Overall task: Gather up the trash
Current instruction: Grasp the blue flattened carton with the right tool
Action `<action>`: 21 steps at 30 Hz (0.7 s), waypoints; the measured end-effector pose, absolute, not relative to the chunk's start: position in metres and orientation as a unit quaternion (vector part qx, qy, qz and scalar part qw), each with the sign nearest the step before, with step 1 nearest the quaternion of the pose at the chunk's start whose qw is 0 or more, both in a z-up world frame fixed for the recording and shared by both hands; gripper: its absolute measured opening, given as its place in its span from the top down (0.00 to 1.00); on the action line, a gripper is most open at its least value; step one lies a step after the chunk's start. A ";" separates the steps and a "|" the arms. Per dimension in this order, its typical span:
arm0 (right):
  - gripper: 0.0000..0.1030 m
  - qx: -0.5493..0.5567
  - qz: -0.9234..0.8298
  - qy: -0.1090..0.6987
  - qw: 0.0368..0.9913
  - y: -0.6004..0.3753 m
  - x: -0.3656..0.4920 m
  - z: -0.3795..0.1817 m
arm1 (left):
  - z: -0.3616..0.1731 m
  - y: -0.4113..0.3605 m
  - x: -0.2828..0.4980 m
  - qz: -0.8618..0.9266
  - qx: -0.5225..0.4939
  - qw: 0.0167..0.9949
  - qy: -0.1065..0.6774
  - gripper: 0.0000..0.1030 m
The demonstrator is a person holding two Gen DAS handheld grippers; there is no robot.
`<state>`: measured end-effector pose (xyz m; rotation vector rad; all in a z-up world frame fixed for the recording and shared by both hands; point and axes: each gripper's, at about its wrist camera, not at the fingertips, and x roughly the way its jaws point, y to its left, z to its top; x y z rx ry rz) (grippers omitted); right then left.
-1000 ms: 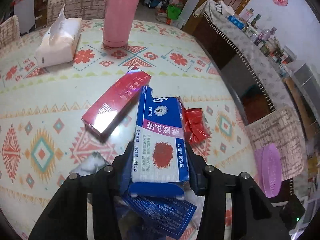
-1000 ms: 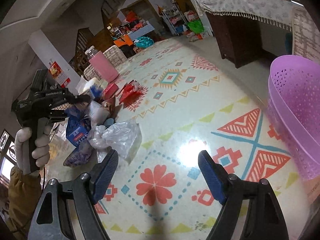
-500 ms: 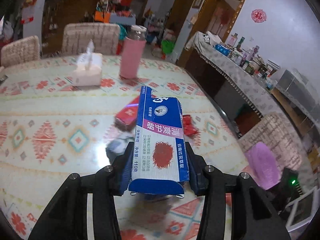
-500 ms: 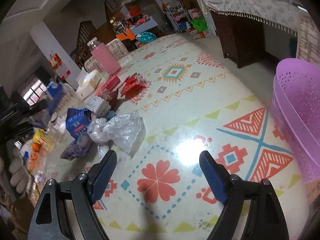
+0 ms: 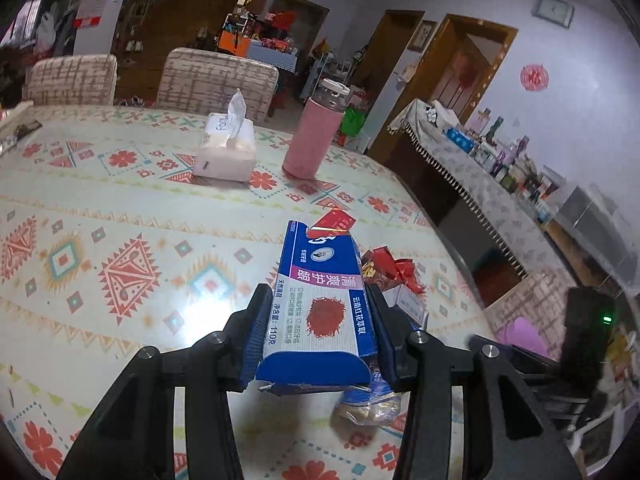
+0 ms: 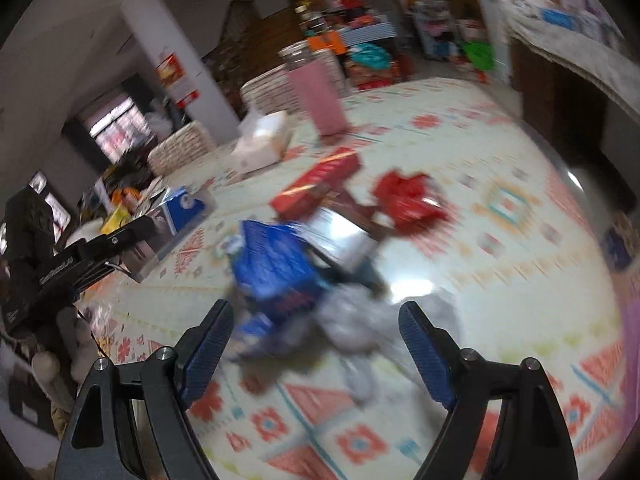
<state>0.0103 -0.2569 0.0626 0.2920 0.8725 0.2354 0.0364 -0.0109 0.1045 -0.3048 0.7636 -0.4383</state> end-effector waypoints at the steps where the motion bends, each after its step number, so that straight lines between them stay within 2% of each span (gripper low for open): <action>1: 0.14 0.129 0.114 0.423 0.890 -0.248 0.018 0.061 | 0.104 -0.009 0.037 -0.212 -0.152 0.892 0.369 0.56; 11: 0.13 0.053 0.092 0.449 0.887 -0.193 0.066 0.035 | 0.095 0.005 0.041 -0.208 -0.179 0.885 0.375 0.56; 13: 0.18 0.037 0.081 0.450 0.889 -0.187 0.067 0.036 | 0.093 0.005 0.042 -0.206 -0.178 0.885 0.377 0.56; 15: 0.43 0.020 0.069 0.453 0.889 -0.185 0.068 0.035 | 0.090 0.003 0.043 -0.204 -0.178 0.884 0.381 0.56; 17: 0.49 0.018 0.069 0.463 0.884 -0.184 0.067 0.033 | 0.088 0.003 0.044 -0.202 -0.179 0.883 0.384 0.56; 21: 0.50 0.020 0.065 0.458 0.886 -0.186 0.056 0.034 | 0.085 0.003 0.044 -0.200 -0.180 0.883 0.384 0.56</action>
